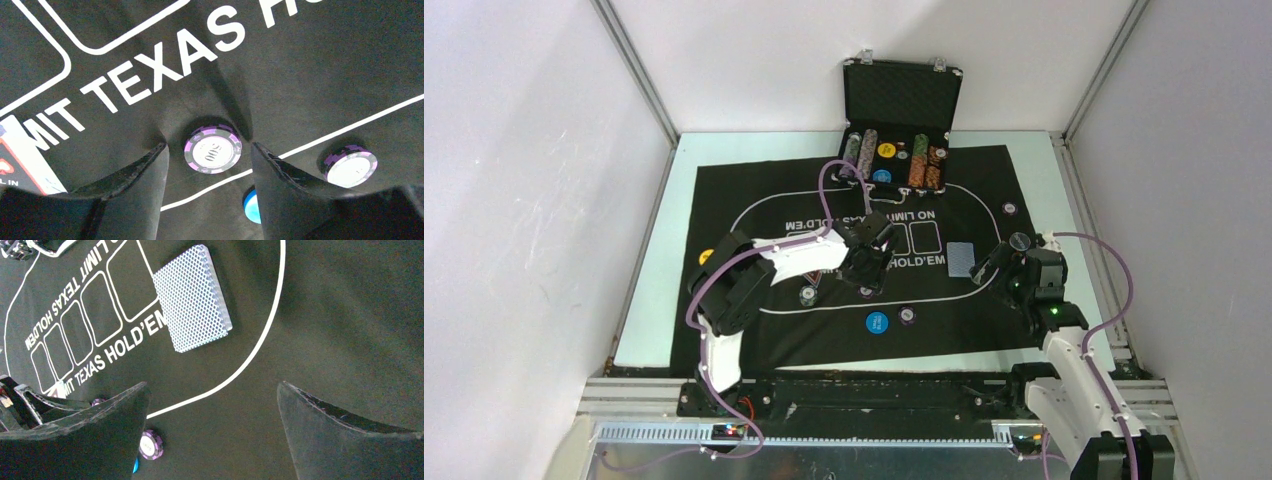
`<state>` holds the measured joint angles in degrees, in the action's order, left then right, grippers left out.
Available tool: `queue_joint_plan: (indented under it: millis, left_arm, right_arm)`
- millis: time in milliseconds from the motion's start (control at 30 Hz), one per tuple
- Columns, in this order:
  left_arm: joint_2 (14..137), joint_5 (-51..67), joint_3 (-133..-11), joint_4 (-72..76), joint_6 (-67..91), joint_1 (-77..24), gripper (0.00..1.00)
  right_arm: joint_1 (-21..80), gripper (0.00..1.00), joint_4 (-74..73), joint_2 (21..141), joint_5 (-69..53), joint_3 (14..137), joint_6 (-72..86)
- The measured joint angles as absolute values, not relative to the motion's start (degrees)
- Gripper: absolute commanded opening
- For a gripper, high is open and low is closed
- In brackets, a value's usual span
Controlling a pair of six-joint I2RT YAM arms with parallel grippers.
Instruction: Distribute texas hold em gaming equipment
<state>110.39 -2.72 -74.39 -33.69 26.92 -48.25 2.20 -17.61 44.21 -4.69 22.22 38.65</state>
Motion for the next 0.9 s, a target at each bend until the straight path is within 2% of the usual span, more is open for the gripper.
queue_joint_plan:
  millis: [300, 467, 667, 700, 767, 900]
  left_arm:
    - [110.61, -3.27, -74.19, -33.74, 26.87, -48.97, 0.48]
    - [110.61, -3.99, -74.13, -33.76, 26.85, -49.63, 0.36]
    - [110.61, -4.91, -74.17, -33.80, 27.00, -49.98, 0.17]
    - [110.59, -5.04, -74.19, -33.85, 27.03, -50.04, 0.10]
    - [110.56, -5.43, -74.28, -33.93, 27.20, -50.17, 0.01]
    - [110.34, -6.28, -74.37, -34.28, 28.27, -50.48, 0.00]
  right_arm:
    - [2.11, 0.98, -16.99, 44.21, -5.02, 22.20, 38.65]
    - [2.11, 0.97, -16.56, 44.18, -5.04, 21.67, 38.65]
    - [2.04, 0.97, -16.51, 44.18, -5.23, 21.26, 38.65]
    - [2.04, 0.97, -16.49, 44.18, -5.23, 21.26, 38.65]
    - [2.00, 0.97, -16.49, 44.18, -5.23, 21.26, 38.65]
    - [2.00, 0.97, -16.49, 44.12, -5.21, 21.26, 38.65]
